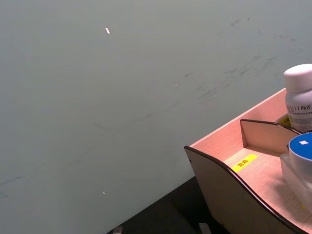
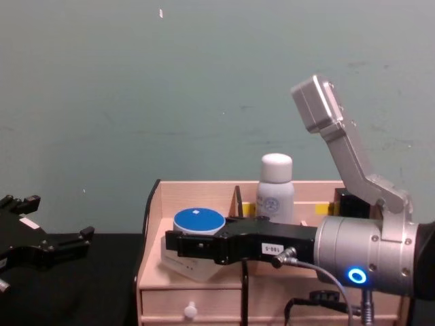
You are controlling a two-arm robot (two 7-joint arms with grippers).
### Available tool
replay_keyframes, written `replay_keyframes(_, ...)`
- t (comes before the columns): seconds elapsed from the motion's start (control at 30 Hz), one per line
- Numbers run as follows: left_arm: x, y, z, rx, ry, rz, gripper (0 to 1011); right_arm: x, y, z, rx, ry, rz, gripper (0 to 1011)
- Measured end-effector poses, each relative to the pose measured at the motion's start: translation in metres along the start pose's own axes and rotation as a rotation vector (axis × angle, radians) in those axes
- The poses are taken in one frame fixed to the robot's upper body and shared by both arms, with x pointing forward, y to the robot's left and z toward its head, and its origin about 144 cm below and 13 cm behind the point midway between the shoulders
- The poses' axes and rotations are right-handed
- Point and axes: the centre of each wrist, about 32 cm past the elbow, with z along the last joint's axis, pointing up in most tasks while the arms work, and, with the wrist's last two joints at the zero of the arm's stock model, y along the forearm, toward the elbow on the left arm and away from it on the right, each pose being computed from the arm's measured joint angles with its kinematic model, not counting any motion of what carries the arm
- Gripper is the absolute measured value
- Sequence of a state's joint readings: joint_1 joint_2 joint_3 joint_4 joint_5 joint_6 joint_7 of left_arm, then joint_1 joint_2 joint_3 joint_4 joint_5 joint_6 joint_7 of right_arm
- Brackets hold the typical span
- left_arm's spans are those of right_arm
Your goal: Pick up the facial cleanser and watermelon frost from the table and place them into the tiered storage box.
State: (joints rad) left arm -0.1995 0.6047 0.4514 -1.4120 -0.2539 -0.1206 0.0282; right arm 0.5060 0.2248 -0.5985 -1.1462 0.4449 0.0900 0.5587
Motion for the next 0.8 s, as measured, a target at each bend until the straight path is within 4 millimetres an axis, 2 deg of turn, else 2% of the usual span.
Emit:
replay_keyframes(0.57, 0.0000, 0.0000, 0.0000, 0.000, 0.000, 0.000, 1010, 0.0011, 0.0015, 0.0002, 0.000, 0.002, -0.006, 801)
replay_keyframes(0.67, 0.0000, 0.0000, 0.0000, 0.000, 0.000, 0.000, 1010, 0.0011, 0.0015, 0.0004, 0.000, 0.001, -0.006, 831)
replay_keyframes(0.8, 0.0000, 0.0000, 0.0000, 0.000, 0.000, 0.000, 1010, 0.0010, 0.0015, 0.0004, 0.001, 0.001, -0.005, 958)
